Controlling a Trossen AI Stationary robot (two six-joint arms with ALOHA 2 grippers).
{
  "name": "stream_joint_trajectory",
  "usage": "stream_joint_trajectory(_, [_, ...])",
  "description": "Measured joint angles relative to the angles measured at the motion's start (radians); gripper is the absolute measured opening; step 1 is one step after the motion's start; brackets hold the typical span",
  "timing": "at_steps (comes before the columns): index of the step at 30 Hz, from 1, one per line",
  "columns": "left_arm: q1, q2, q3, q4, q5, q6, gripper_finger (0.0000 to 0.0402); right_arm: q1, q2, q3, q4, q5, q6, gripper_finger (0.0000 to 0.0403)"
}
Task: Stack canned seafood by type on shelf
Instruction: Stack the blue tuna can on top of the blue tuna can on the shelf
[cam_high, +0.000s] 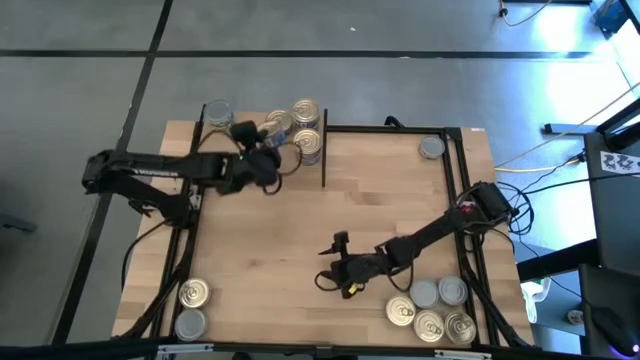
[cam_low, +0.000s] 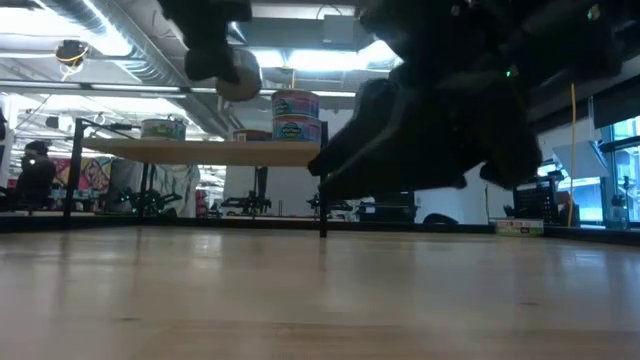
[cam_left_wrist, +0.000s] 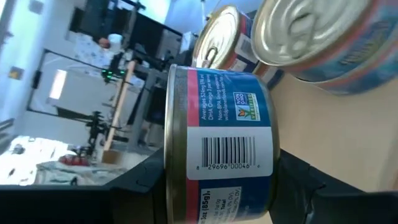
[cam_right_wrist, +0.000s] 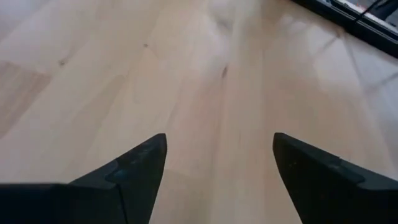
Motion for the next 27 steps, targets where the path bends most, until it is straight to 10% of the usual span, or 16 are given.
stream_joint_trajectory(14, [0.315,0.044,0.0,0.235,0.365,0.308,0.0182,-0.008,0.0,-0.032,0.042,0.017,0.002,0.0294])
stream_joint_trajectory(27, [0.409,0.12,-0.001,0.235,0.38,0.343,0.0182,-0.008,0.0,-0.032,0.034,0.018,0.002,0.0294])
